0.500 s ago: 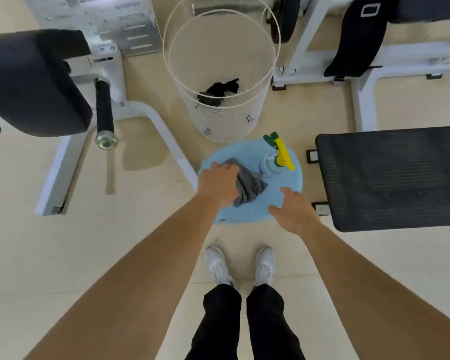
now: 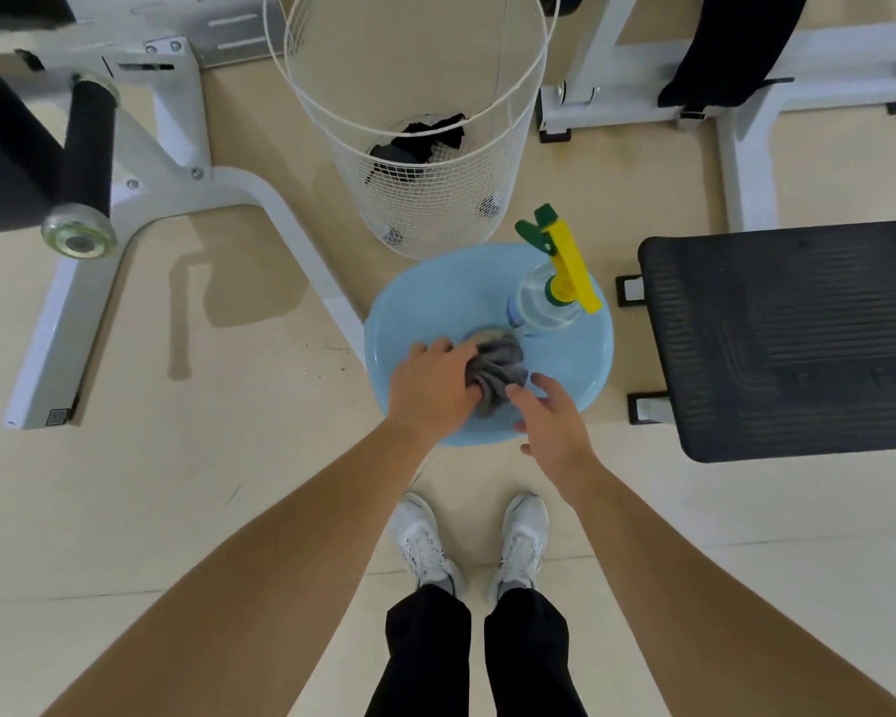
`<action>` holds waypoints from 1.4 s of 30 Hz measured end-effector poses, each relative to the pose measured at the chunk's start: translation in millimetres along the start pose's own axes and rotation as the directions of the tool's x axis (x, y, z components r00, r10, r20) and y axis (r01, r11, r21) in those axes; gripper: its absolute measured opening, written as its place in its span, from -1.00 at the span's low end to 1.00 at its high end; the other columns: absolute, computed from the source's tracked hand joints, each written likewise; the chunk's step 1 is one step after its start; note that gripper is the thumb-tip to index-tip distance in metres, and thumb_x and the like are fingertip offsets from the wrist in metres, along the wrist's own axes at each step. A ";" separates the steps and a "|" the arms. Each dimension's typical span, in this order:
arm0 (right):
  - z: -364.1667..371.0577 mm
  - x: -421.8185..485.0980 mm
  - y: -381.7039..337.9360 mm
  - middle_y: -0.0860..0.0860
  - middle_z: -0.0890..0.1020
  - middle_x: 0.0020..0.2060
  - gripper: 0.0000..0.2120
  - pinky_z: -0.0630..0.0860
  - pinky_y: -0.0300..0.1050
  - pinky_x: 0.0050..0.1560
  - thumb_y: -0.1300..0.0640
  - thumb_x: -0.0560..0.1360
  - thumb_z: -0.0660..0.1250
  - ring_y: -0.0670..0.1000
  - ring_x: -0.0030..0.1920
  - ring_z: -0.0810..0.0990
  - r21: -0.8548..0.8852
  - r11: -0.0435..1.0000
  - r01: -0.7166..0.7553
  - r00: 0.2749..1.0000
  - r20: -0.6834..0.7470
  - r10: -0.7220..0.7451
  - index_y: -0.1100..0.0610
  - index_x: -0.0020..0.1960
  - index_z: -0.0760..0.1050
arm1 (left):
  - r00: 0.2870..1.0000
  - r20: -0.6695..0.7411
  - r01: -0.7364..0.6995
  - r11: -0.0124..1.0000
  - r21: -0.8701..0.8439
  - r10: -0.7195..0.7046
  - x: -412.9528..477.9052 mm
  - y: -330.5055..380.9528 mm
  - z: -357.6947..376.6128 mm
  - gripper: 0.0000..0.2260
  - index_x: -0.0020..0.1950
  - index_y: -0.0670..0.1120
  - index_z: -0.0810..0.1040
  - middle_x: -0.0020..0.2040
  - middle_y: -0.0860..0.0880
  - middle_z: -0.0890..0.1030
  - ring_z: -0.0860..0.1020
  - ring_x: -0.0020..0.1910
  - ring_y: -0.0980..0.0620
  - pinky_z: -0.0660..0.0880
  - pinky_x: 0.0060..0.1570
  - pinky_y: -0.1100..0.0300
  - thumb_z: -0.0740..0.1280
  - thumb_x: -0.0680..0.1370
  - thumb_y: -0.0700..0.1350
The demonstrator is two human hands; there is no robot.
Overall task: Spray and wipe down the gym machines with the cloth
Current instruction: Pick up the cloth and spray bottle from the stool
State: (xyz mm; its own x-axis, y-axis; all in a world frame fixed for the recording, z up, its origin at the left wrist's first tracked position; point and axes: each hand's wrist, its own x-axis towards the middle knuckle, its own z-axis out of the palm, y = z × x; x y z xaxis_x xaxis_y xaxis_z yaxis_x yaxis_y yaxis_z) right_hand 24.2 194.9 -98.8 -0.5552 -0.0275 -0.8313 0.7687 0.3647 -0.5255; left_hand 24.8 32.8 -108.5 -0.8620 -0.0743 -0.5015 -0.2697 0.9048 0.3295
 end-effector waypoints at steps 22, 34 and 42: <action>-55.3 28.2 -63.9 -0.01 0.65 -0.19 -0.69 0.59 0.05 0.01 -0.13 0.57 0.28 0.02 -0.16 0.63 0.561 0.828 -0.006 0.995 -0.077 0.059 0.03 0.18 0.59 | 0.968 -0.202 -0.020 0.755 -0.656 -0.150 41.7 96.1 -10.6 -0.29 0.34 -0.07 0.44 0.23 -0.08 0.57 0.54 0.20 -0.15 0.50 0.19 -0.18 0.45 0.28 0.23; -57.5 -37.1 -62.6 0.07 0.63 -0.13 -0.80 0.57 0.06 -0.02 -0.10 0.60 0.30 0.07 -0.14 0.60 0.398 0.903 -0.162 0.986 0.021 0.168 0.01 0.08 0.53 | 0.977 -0.062 0.061 0.540 -0.840 -0.206 -51.2 60.1 -72.7 -0.28 0.27 -0.07 0.35 0.00 0.11 0.53 0.55 -0.08 0.17 0.51 -0.12 0.34 0.69 0.26 -0.18; -21.4 -148.8 -118.6 0.16 0.70 0.10 -0.60 0.60 0.02 -0.12 -0.15 0.55 0.31 0.17 -0.05 0.66 0.554 0.790 -0.262 0.941 0.329 0.081 0.09 0.24 0.61 | 0.993 -0.037 -0.006 0.267 -0.964 -0.109 -141.7 65.8 -185.3 -0.49 0.17 0.07 0.53 0.04 0.03 0.65 0.64 0.01 0.23 0.59 0.11 0.16 0.54 0.26 -0.17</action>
State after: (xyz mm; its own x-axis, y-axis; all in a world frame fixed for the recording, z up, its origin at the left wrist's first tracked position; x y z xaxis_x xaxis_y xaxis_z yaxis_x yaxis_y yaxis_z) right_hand 8.8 175.7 91.1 -0.3554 -0.3030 -0.8842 0.9288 -0.2202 -0.2979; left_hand 49.6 25.2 132.4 -0.8426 -0.1881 -0.5046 -0.4801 -0.1620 0.8621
